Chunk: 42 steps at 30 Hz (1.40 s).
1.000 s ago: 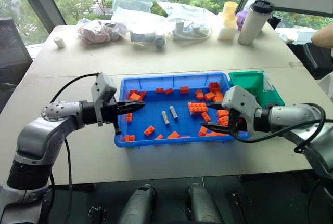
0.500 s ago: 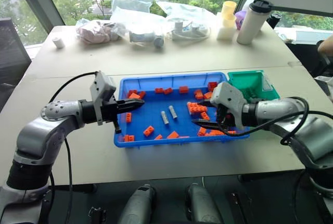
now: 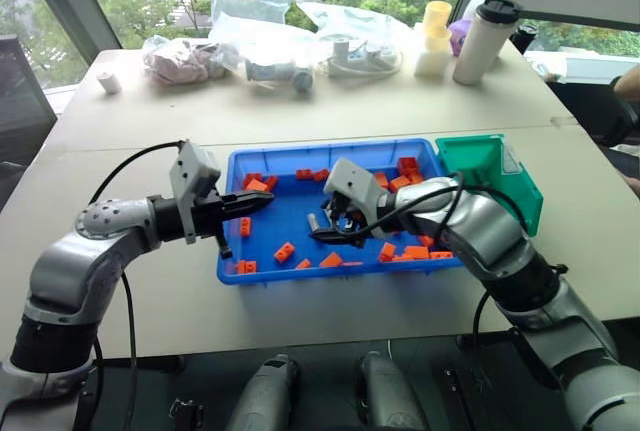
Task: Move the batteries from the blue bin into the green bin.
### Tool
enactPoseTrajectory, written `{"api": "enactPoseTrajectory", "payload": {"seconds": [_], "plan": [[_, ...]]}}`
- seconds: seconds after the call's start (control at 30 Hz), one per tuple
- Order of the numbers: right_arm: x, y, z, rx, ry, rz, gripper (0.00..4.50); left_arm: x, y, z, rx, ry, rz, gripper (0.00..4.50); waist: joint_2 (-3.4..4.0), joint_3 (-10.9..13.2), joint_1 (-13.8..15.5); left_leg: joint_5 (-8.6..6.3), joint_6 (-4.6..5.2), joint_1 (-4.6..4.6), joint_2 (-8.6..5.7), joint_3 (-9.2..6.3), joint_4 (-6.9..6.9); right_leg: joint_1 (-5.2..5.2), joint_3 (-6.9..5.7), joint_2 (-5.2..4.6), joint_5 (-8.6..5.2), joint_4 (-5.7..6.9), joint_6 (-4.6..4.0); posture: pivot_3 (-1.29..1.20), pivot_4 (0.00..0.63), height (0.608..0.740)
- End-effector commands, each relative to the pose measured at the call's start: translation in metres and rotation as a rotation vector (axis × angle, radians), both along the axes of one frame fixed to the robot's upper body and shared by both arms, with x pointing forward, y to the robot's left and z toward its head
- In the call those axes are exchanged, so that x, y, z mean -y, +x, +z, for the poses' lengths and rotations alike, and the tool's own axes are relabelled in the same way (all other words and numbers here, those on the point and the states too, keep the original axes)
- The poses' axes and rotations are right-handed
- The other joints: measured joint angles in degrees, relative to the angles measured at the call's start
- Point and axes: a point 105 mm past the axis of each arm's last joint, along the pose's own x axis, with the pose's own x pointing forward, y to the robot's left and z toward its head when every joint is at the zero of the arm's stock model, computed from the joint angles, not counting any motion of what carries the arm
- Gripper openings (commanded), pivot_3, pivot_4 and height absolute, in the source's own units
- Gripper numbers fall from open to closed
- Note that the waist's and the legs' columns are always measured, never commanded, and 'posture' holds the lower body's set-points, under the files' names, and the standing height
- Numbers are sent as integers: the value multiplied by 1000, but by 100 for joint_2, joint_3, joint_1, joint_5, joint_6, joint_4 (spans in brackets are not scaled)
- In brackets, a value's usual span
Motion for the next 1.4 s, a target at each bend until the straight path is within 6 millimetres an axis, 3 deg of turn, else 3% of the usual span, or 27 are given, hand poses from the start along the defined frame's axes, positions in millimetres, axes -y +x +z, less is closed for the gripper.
{"api": "enactPoseTrajectory", "payload": {"seconds": [0.03,0.2,0.8,1.13,1.23,1.37,1.4], "plan": [[-11,3,-3,-34,-21,-13,3157,0,-5,13,70,2,4,0,0,0,-28,3,-6,-4,0,-4,-1,-3,-1,1,0,2,0,0,150,740],[-18,8,-11,-59,-59,-36,3157,-2,-7,12,73,1,20,0,0,0,-69,5,-9,-6,-1,-4,-2,-9,0,3,0,5,0,0,150,740],[-23,9,-1,-32,-60,-57,3157,3,-7,10,77,-12,23,0,1,-1,-77,4,-7,-8,-1,-2,-5,-16,2,4,0,9,0,0,150,740],[-22,8,-18,-40,-120,-71,3157,3,-3,12,86,-7,23,0,1,-1,-80,4,-7,-9,-1,-2,-5,-18,2,4,0,9,0,0,150,740],[-21,11,-21,-12,-151,-75,2375,4,-3,12,87,-5,21,0,1,-1,-83,4,-7,-9,-1,-2,-5,-18,2,4,0,9,0,0,150,740],[-23,11,-20,38,-170,-53,331,4,-3,12,90,-1,22,0,1,-1,-82,4,-7,-9,-1,-2,-6,-18,2,5,0,9,0,0,150,740],[-22,11,-18,49,-168,-52,11,4,-3,12,90,-1,22,0,1,-1,-82,4,-7,-9,-1,-2,-6,-18,2,4,0,9,0,0,150,740]]}}
